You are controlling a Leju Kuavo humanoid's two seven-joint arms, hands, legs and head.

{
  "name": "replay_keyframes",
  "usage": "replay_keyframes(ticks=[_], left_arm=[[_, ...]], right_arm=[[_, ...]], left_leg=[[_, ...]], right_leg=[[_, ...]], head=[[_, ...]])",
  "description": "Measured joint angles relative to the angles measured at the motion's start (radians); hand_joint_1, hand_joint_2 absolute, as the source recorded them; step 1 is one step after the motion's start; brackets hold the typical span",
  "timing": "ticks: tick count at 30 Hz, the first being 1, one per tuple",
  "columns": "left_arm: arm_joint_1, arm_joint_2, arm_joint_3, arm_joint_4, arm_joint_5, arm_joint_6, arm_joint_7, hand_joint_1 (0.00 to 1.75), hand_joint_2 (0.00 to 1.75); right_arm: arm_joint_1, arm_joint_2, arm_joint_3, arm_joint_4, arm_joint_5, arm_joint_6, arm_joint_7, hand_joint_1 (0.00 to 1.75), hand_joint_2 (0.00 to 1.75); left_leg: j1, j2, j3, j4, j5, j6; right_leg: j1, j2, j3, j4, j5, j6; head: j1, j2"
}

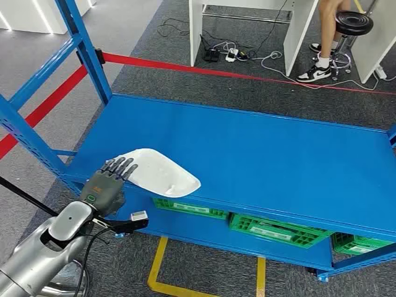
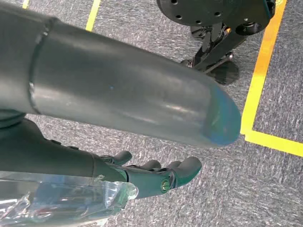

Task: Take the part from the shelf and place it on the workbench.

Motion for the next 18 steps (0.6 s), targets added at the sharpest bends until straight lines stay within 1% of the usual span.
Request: replay_keyframes(ticks=[5,9,11,18], left_arm=[[-0.004,-0.001,0.0,0.007,-0.005,0.004,0.002,1.52,1.75],[-0.005,-0.002,0.0,0.012,-0.008,0.004,0.003,1.72,1.75],[-0.007,-0.003,0.0,0.014,-0.014,0.006,0.006,1.75,1.75],[-0.02,-0.003,0.0,0.021,-0.05,0.014,0.025,1.75,1.75]], right_arm=[[0.0,0.0,0.0,0.0,0.0,0.0,0.0,0.0,0.0],[0.0,0.0,0.0,0.0,0.0,0.0,0.0,0.0,0.0],[0.0,0.0,0.0,0.0,0.0,0.0,0.0,0.0,0.0],[0.0,0.0,0.0,0.0,0.0,0.0,-0.009,0.0,0.0]], left_leg=[[0.0,0.0,0.0,0.0,0.0,0.0],[0.0,0.0,0.0,0.0,0.0,0.0],[0.0,0.0,0.0,0.0,0.0,0.0],[0.0,0.0,0.0,0.0,0.0,0.0]], right_leg=[[0.0,0.0,0.0,0.0,0.0,0.0],[0.0,0.0,0.0,0.0,0.0,0.0],[0.0,0.0,0.0,0.0,0.0,0.0],[0.0,0.0,0.0,0.0,0.0,0.0]], head=[[0.0,0.0],[0.0,0.0],[0.0,0.0],[0.0,0.0]])
